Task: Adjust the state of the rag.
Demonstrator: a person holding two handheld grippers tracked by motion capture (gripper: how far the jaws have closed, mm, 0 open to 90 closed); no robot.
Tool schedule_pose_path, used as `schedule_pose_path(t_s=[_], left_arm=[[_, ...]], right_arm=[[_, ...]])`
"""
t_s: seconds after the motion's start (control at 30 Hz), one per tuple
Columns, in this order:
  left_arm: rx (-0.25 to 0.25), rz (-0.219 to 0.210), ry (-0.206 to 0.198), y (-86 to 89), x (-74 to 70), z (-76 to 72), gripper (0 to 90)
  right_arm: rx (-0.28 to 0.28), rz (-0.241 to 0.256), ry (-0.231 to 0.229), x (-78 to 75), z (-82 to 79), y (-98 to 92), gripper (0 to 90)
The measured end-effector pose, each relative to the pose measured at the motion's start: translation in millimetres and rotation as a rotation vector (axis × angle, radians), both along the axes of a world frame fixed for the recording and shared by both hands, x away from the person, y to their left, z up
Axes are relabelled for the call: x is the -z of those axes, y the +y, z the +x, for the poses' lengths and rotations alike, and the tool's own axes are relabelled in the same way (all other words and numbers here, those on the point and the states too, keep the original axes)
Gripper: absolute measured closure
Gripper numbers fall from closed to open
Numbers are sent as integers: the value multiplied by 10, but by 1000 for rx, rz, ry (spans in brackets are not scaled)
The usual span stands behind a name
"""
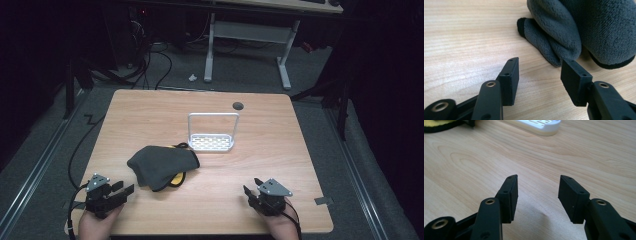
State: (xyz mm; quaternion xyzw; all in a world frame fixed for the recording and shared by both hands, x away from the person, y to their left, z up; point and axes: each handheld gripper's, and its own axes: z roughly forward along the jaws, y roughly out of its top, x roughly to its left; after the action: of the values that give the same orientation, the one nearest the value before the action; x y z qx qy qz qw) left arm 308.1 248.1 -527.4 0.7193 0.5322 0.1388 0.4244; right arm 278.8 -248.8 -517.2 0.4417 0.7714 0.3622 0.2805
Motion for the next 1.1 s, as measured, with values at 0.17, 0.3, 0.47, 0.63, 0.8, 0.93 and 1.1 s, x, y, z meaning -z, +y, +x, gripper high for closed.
schedule_pose_path(t_s=[0.17, 0.3, 0.47, 0.63, 0.8, 0.93, 1.1], left_arm=[[-2, 5, -3, -2, -1, -7, 482], [-3, 2, -10, 19, -10, -16, 476], [-9, 16, -27, 24, -27, -26, 467], [-7, 21, -68, 30, -75, -48, 462], [11, 10, -105, -2, -175, -102, 481], [89, 8, -161, -175, -304, -195, 481], [157, 28, -191, -398, -338, -247, 448]], right_arm=[[23, 26, 7, 8, -15, -69, 514], [30, 30, 7, 14, -9, -94, 514], [31, 33, 8, 20, 0, -92, 514], [29, 29, 5, 24, -2, -96, 515], [28, 31, 6, 22, -3, -98, 516], [26, 27, 8, 20, -1, -85, 517], [14, 20, 6, 26, 4, -80, 517]])
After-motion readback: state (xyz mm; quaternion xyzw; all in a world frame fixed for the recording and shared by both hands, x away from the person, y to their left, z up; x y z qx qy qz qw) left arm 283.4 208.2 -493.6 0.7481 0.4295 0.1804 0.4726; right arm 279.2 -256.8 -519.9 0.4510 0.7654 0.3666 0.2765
